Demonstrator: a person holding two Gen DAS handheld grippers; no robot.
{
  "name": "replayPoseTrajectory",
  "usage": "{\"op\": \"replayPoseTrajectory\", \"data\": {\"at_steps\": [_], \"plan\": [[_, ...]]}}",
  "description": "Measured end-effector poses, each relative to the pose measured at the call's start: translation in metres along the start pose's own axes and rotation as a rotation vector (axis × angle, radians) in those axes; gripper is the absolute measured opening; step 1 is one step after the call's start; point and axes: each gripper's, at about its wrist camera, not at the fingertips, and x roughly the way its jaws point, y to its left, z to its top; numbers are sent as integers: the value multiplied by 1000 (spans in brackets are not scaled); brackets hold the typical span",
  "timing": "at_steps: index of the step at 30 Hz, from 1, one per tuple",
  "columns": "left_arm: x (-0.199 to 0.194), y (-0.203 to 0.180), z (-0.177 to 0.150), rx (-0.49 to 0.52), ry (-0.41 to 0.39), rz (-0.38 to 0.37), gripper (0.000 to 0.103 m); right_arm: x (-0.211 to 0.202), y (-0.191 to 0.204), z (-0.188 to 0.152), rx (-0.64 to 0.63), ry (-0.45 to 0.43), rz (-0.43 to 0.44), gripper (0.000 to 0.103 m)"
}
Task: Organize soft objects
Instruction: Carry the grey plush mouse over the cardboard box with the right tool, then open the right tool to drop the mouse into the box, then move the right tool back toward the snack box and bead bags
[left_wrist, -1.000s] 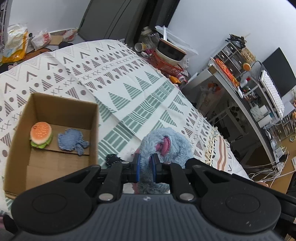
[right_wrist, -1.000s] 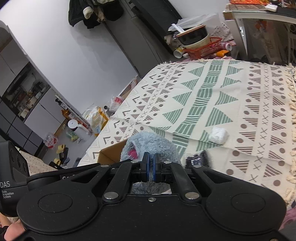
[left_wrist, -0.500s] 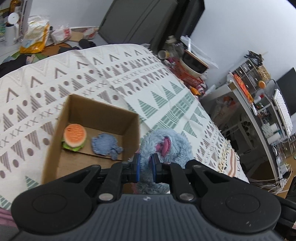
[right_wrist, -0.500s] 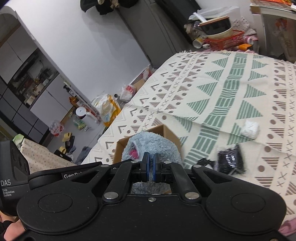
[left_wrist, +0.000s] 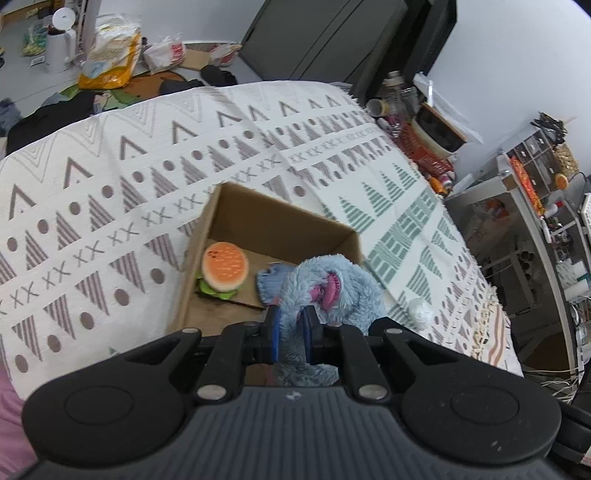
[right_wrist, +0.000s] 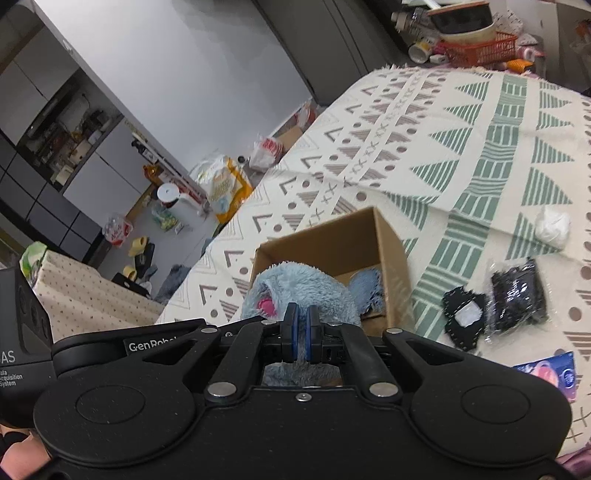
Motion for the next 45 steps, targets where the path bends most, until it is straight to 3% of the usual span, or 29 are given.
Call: {"op": "replayPoseTrajectory", "data": {"at_steps": [14,16,20,22,27,29,31,37,45], "plan": [[12,25,-1,-19,53,69,12,34,2,-18,15,81,-17,4],[13,24,0,-14,54,88,13,38,0,-21,21,98,-20,9],[11,22,-1,-2,54,96,16,36,-3,-24,22,104,-28,9],[12,21,-3,-1,64,96,18,30,-3,-23,14,95,-25,19],[9,19,-8,-1,64,117,27,10,-8,-18,-5,61,-27,26],[7,16,-10,5,59,128,31,2,-11,-17,-9,43,-28,35],[4,12,-10,15,52,133,34,-7,-13,-17,-19,17,-40,51],[-3,-10,-15,72,28,151,53,-29,-25,-20,-33,-39,-55,69],[-7,-31,-22,89,5,155,55,-58,-54,-24,-17,-122,-126,94]]}}
